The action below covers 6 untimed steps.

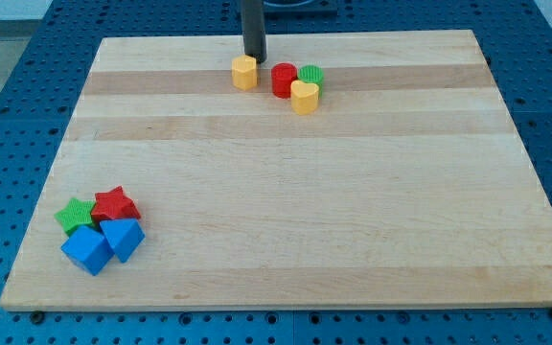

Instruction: Push the hexagon down

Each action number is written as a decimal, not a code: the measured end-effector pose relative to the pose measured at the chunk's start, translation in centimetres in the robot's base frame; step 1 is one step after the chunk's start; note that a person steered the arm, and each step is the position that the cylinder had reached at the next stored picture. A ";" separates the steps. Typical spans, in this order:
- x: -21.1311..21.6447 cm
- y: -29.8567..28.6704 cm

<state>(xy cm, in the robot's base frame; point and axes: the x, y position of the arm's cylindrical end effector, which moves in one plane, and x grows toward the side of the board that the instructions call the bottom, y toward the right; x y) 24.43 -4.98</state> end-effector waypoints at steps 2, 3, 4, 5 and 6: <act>0.5 -2.4; 0.5 -2.4; 2.4 -2.4; 3.9 -2.4; 3.9 -2.4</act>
